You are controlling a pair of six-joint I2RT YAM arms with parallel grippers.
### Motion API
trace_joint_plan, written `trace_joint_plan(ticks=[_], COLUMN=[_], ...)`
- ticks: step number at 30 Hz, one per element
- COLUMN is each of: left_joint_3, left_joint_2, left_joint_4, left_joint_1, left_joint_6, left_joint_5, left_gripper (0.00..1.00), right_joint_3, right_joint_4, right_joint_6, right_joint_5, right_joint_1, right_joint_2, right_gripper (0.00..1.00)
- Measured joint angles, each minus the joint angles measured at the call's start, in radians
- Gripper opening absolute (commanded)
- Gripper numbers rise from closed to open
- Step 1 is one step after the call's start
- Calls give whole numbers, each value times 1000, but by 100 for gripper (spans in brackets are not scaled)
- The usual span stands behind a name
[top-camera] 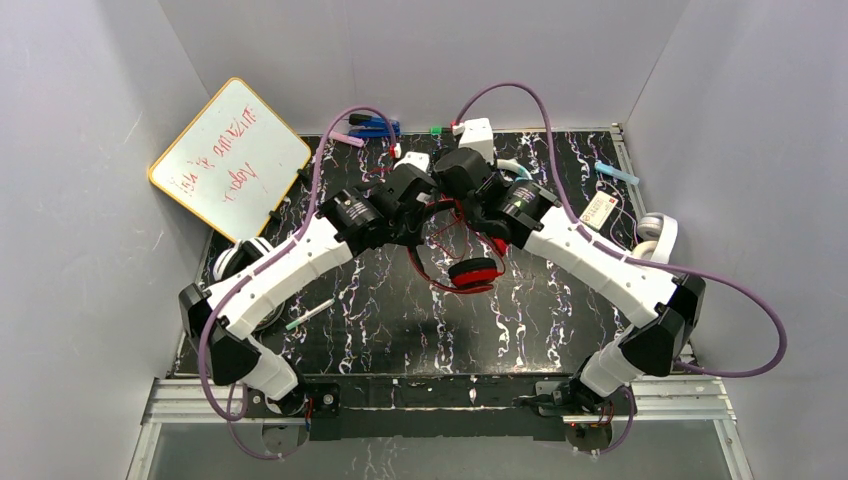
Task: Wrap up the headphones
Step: Wrap the headphones cable around the headphones.
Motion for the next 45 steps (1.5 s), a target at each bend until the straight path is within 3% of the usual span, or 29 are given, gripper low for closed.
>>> trace_joint_plan(ticks=[10,25,33,38,45], left_joint_3=[-35,-200,-244,-234,-203], left_joint_2=[-5,-254,-399,-433,-431], left_joint_4=[55,125,159,150,168], left_joint_1=[-12,-21,-21,-20,-20], left_joint_6=[-10,70,-2,-97,-259], left_joint_5=[2,82,174,203,261], left_gripper=[0,0,0,0,0], right_joint_3=[84,94,-132,-314,-610], right_joint_4=[-69,-159,-56,79,364], right_joint_6=[30,-66,-155,-169,-149], right_joint_5=[66,-109,-281,-486,-797], right_joint_1=[0,-78,-121,-188,-189], right_joint_2=[97,179,-9,-177,-355], right_gripper=[1,1,1,1,3])
